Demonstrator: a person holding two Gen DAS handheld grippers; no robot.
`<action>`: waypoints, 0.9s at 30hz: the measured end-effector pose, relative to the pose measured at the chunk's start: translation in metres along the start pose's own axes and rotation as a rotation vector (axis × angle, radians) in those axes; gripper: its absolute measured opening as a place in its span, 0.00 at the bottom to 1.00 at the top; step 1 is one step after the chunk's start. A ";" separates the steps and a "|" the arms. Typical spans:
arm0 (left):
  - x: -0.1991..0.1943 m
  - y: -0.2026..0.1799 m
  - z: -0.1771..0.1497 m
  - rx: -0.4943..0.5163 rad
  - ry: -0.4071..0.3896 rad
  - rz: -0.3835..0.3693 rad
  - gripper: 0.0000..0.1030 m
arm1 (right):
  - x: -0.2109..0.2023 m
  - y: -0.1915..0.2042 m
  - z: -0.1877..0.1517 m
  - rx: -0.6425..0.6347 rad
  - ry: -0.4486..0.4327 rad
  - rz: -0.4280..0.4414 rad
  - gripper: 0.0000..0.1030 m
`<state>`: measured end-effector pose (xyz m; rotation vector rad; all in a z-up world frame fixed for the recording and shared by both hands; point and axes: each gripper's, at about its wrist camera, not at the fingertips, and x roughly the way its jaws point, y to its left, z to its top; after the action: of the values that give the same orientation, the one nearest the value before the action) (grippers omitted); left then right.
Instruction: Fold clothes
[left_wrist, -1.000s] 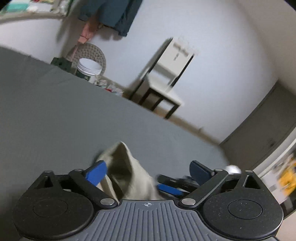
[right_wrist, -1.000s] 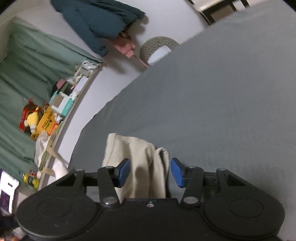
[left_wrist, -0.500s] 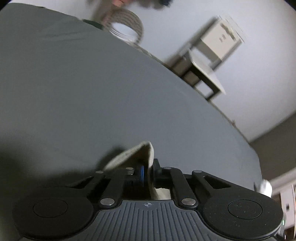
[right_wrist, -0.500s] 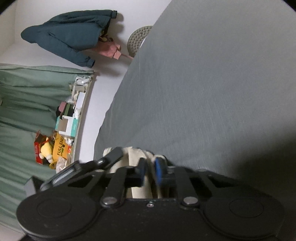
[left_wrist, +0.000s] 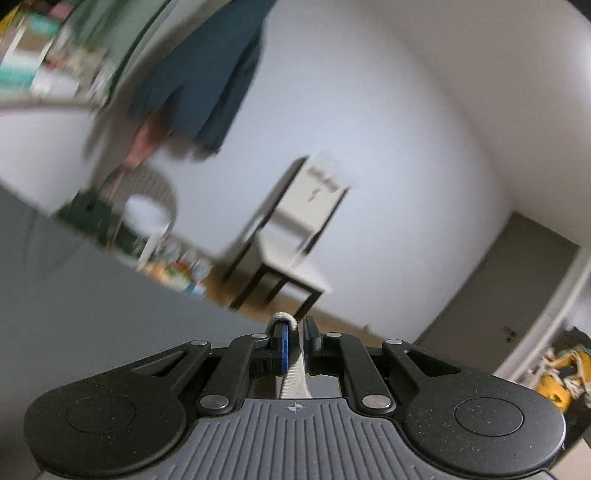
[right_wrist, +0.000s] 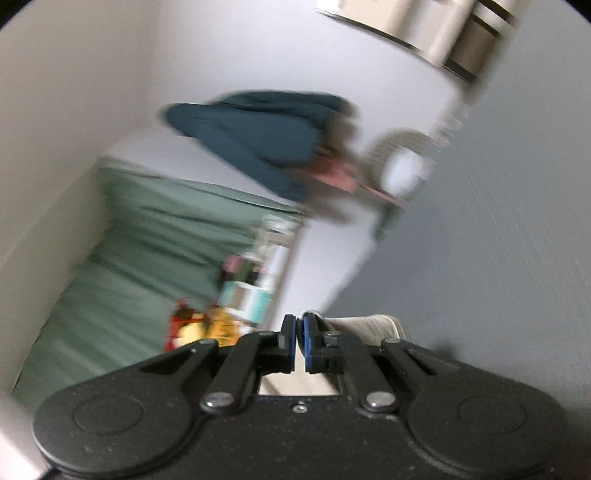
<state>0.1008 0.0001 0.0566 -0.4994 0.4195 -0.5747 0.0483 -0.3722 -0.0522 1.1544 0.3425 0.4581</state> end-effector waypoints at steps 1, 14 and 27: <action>-0.019 -0.008 0.006 0.020 -0.016 -0.027 0.08 | -0.017 0.017 -0.002 -0.025 -0.023 0.036 0.05; -0.254 -0.122 0.089 0.306 -0.251 -0.311 0.08 | -0.187 0.239 -0.034 -0.404 -0.176 0.278 0.05; -0.172 -0.052 0.125 0.144 -0.128 -0.095 0.08 | -0.137 0.292 0.034 -0.403 -0.126 0.050 0.05</action>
<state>0.0110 0.1065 0.2258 -0.4170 0.2318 -0.6555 -0.1022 -0.3726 0.2351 0.7953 0.1038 0.4710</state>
